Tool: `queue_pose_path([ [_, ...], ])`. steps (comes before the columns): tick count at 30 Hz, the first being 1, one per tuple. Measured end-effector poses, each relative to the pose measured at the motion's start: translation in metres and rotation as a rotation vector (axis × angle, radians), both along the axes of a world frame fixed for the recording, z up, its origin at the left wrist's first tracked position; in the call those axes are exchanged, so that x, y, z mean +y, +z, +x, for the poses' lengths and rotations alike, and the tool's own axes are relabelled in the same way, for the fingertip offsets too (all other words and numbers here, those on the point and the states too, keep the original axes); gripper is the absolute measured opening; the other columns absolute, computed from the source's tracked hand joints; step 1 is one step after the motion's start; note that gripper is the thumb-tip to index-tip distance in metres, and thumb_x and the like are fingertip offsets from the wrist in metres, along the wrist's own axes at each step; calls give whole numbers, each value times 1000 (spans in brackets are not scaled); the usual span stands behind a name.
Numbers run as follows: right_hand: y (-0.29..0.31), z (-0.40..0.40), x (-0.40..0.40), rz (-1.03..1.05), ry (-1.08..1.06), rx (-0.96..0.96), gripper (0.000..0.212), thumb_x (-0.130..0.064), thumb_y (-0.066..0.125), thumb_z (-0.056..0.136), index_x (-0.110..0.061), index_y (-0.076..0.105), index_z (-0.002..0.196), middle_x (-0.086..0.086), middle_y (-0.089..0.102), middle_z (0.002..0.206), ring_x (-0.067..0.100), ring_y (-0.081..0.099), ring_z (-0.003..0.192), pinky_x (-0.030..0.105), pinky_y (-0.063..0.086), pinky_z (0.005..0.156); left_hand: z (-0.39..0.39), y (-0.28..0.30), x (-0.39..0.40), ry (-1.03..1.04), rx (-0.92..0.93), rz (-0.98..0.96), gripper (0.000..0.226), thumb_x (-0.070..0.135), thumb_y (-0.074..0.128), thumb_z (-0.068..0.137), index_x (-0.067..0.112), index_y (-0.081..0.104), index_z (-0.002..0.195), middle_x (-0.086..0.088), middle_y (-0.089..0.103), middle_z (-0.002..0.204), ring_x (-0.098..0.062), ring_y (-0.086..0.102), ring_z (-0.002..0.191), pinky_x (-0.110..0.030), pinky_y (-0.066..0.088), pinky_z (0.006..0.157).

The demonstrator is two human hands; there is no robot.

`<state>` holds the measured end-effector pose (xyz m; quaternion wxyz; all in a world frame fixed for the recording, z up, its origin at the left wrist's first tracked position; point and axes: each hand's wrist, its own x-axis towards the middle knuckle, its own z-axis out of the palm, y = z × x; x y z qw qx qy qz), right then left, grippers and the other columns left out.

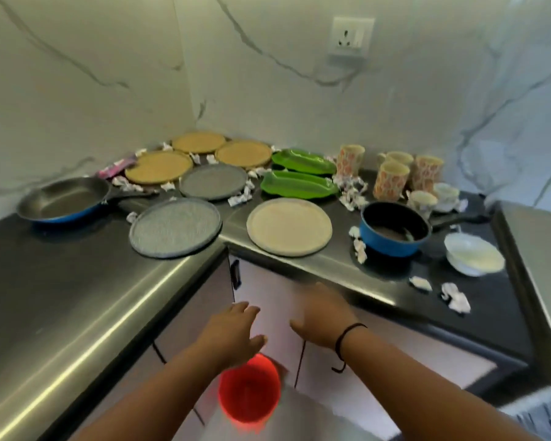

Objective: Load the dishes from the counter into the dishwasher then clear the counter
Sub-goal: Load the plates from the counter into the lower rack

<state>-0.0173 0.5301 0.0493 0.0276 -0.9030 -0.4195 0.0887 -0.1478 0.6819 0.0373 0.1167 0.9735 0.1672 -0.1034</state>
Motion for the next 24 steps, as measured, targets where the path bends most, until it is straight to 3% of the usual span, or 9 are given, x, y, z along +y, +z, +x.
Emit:
queue_pose_path([
  [3,27,59,27,75,-39,-28,59,-50,51,86,-22,41,136,5,51,134,25,45,124,39,42,99,53,23,29,104,-101,-71,69,55,52,88,22,34,146,-1,35,151,-20,35,136,-37,34,110],
  [7,42,119,53,137,-198,103,57,-47,53,87,-23,40,136,7,47,136,28,47,123,38,42,100,98,35,66,197,-167,-239,60,53,56,86,24,44,137,0,44,140,-20,47,121,-39,41,103],
  [12,47,169,84,176,-542,296,62,-41,58,86,-16,37,139,15,38,139,34,46,124,40,41,100,137,31,109,312,-238,-436,61,45,62,84,20,45,137,-2,47,137,-23,51,119,-40,43,102],
  [15,46,186,95,187,-768,357,59,-33,57,84,-10,39,136,17,43,139,34,43,127,39,39,101,163,31,125,434,-312,-678,37,34,65,85,20,53,117,-4,61,116,-22,59,106,-42,49,94],
  [18,39,200,106,246,-956,448,57,-25,55,83,-7,40,134,18,44,139,34,45,125,38,41,99,184,31,136,557,-307,-873,44,32,63,90,12,47,126,-3,57,113,-21,57,98,-34,48,83],
  [21,37,210,108,332,-1035,558,49,-20,56,85,0,50,129,14,56,122,31,55,107,33,47,86,197,30,144,692,-304,-1033,33,33,59,92,9,52,114,-5,59,110,-18,57,86,-31,45,73],
  [23,37,213,104,331,-1029,588,37,-15,50,93,4,56,124,14,57,105,25,50,91,29,41,77,202,30,147,726,-292,-1113,20,29,57,94,12,53,101,-3,61,91,-14,56,76,-29,44,66],
  [24,37,212,103,327,-1021,583,36,-14,45,95,5,56,125,18,58,108,23,45,89,28,39,77,204,30,148,728,-294,-1133,16,28,56,94,13,53,100,1,58,84,-13,55,74,-29,43,67],
])
